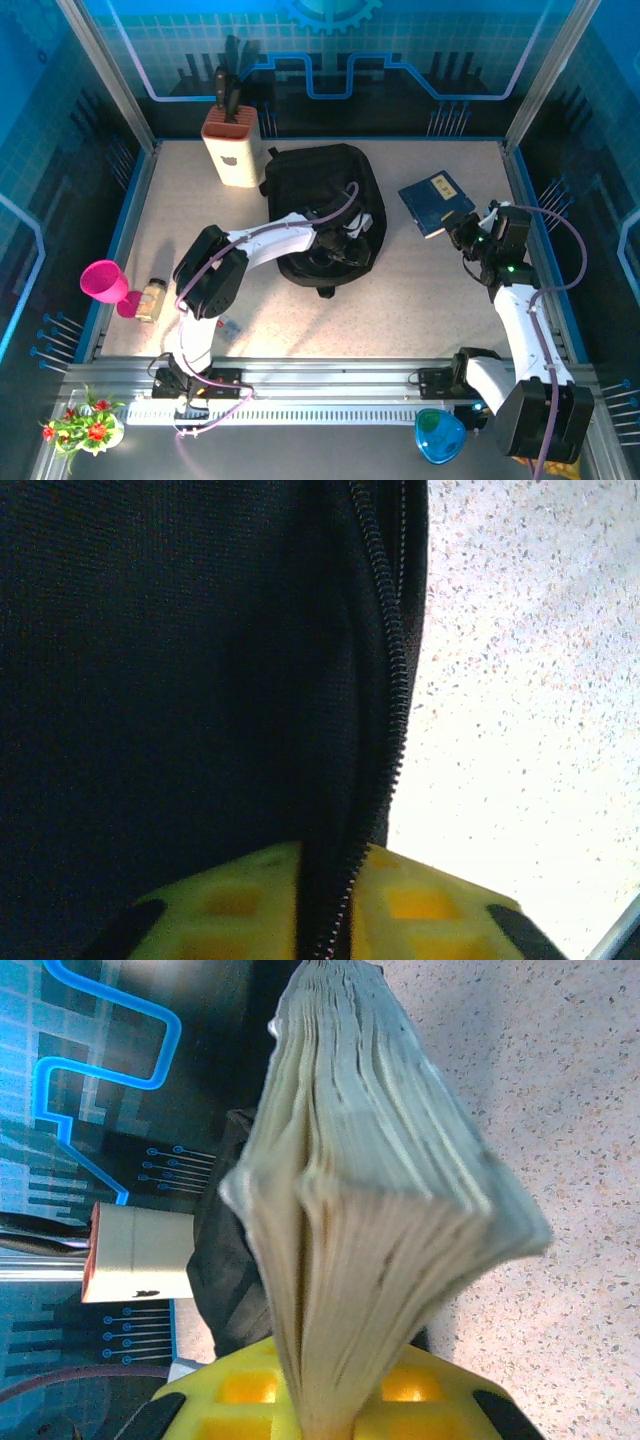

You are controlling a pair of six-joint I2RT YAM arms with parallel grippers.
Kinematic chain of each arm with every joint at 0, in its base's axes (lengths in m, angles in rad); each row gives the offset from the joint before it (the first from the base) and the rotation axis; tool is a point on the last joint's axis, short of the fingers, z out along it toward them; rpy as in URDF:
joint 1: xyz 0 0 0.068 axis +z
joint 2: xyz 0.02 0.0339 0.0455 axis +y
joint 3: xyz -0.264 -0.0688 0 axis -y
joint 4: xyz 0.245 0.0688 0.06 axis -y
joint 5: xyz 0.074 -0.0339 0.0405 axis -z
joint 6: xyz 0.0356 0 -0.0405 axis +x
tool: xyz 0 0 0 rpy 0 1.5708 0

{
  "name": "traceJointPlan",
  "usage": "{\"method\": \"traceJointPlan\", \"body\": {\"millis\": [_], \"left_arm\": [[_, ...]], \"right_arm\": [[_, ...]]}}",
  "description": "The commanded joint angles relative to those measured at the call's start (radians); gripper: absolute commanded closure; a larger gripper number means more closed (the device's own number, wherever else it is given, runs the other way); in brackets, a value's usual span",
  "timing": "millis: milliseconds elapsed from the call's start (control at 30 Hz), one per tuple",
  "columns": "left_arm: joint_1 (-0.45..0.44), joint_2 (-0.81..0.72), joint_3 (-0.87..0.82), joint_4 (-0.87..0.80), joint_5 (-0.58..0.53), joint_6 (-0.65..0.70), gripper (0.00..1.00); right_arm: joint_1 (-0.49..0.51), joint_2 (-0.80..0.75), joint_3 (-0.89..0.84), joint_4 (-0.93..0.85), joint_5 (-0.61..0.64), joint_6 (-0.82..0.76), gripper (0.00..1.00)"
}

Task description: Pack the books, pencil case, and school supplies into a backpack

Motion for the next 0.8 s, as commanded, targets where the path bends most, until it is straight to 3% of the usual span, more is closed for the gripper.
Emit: {"method": "traceJointPlan", "body": {"millis": [0, 200, 367, 633, 767], "left_arm": [[0.002, -0.016, 0.027, -0.012, 0.062, -0.004, 0.84], [0.024, -0.034, 0.012, 0.036, 0.131, -0.046, 0.90], [0.042, -0.064, 0.001, 0.053, 0.123, -0.060, 0.94], [0.068, -0.187, 0.028, 0.068, -0.065, -0.043, 0.99], [0.068, -0.224, 0.055, 0.158, -0.148, -0.044, 1.00]], "right_arm": [[-0.013, -0.024, -0.011, 0.012, -0.020, -0.018, 0.91], [-0.015, -0.026, -0.015, 0.010, -0.022, -0.019, 0.91], [-0.015, -0.032, -0.013, 0.002, -0.020, -0.025, 0.91], [-0.006, -0.074, 0.085, -0.201, -0.015, -0.076, 0.91], [0.023, -0.111, 0.120, -0.321, 0.037, -0.076, 0.91]]}}
